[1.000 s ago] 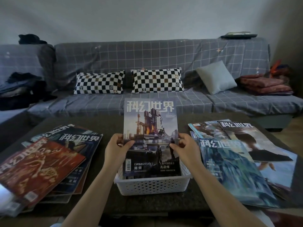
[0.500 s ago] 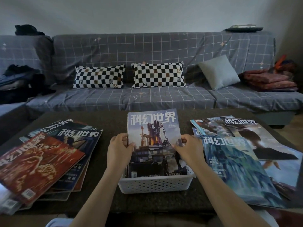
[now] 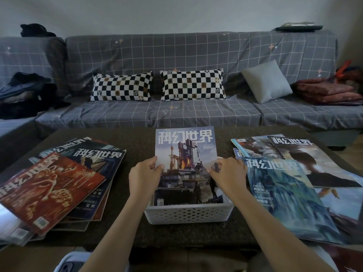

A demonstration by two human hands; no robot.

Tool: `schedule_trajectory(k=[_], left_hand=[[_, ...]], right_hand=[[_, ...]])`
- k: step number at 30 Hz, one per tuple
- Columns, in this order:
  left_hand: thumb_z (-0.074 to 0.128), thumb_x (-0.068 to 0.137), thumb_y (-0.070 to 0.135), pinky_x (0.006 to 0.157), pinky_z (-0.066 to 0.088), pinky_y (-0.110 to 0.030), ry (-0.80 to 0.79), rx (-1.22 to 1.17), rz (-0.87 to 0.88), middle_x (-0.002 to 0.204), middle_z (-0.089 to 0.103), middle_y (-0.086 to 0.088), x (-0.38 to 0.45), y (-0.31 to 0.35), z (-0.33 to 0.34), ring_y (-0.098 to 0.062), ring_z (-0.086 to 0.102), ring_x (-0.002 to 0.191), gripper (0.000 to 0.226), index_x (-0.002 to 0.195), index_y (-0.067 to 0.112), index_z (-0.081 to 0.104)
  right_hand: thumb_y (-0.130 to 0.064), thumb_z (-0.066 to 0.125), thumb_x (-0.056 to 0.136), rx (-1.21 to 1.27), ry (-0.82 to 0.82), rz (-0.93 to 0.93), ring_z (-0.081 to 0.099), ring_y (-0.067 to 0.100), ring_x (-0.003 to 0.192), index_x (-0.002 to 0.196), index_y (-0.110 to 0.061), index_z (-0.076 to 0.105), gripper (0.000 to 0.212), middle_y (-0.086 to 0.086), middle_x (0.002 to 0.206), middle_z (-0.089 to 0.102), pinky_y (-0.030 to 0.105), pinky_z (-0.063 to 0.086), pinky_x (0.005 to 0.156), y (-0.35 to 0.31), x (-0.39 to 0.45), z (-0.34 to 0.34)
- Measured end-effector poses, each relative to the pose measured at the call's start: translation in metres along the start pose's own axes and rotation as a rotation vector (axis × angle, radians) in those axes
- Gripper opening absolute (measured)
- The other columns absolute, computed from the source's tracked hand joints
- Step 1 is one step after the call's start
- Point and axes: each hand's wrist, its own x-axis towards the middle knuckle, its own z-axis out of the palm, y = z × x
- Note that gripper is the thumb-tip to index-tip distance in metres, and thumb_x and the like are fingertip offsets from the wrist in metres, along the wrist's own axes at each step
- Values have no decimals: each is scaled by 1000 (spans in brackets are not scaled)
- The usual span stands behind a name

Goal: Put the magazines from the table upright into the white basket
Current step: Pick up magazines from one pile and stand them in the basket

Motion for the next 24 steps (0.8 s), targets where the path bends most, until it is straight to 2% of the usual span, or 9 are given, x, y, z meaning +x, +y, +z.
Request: schedule_trajectory(k=[3, 7, 10, 13, 14, 16, 18, 20, 24], left_hand=[[65, 88, 31, 61, 36, -13, -2, 42, 24, 116, 69, -3, -4, 1, -1, 2, 53, 79, 48, 132, 16, 55], [66, 87, 35, 88, 50, -30, -27, -7, 10, 128, 62, -5, -9, 4, 0, -16, 59, 111, 54, 135, 16, 52], [64, 87, 40, 103, 42, -38, -23, -26, 27, 139, 52, -2, -18, 10, 2, -18, 47, 127, 57, 137, 22, 48], [63, 87, 43, 85, 41, -13, -9, -76, 83, 137, 49, 3, -31, 19, 7, 8, 48, 104, 52, 135, 27, 48], [63, 87, 43, 78, 41, -11, -15, -96, 114, 134, 50, 5, -37, 24, 9, 12, 48, 99, 50, 133, 28, 50], [62, 87, 43, 80, 43, -13, -46, -148, 164, 130, 51, 8, -48, 37, 17, 12, 47, 101, 46, 130, 30, 52], [62, 88, 41, 88, 41, -19, -104, -205, 184, 129, 51, 10, -58, 54, 29, 5, 46, 107, 42, 128, 32, 52], [61, 90, 40, 89, 42, -22, -187, -278, 195, 127, 52, 11, -68, 71, 44, -3, 50, 110, 39, 127, 33, 52], [60, 91, 37, 84, 41, -13, -283, -360, 252, 118, 52, 17, -88, 103, 80, 0, 51, 107, 36, 125, 29, 55]], right_hand=[[-44, 60, 85, -57, 17, 1, 43, 27, 112, 102, -23, 69, 29, 5, 106, 59, 40, 33, 93, 0, -2, -1], [-46, 64, 82, 74, 0, 37, 43, 28, 113, 95, -23, 71, 28, 7, 106, 59, 40, 33, 94, 0, -4, -6], [-45, 65, 81, 170, 19, -6, 50, 20, 103, 100, -23, 71, 30, 3, 93, 63, 35, 29, 95, 2, -7, -10], [-43, 67, 81, 338, 22, -15, 48, 11, 93, 110, -19, 67, 38, -7, 83, 58, 38, 33, 99, 6, -14, -17], [-43, 67, 81, 380, 14, -16, 50, 10, 94, 112, -18, 66, 40, -9, 85, 58, 40, 36, 100, 9, -17, -21], [-41, 68, 81, 441, 6, -22, 54, 11, 96, 114, -19, 65, 39, -6, 94, 62, 39, 43, 95, 18, -23, -28], [-38, 67, 82, 485, 23, -12, 56, 5, 92, 113, -21, 66, 35, -9, 99, 63, 24, 47, 80, 31, -29, -38], [-35, 66, 84, 511, 57, 18, 53, -6, 84, 111, -22, 67, 31, -17, 92, 59, 11, 38, 66, 49, -34, -48], [-34, 66, 85, 523, 109, 112, 56, -2, 83, 106, -22, 68, 24, -13, 90, 61, 9, 36, 63, 90, -42, -68]])
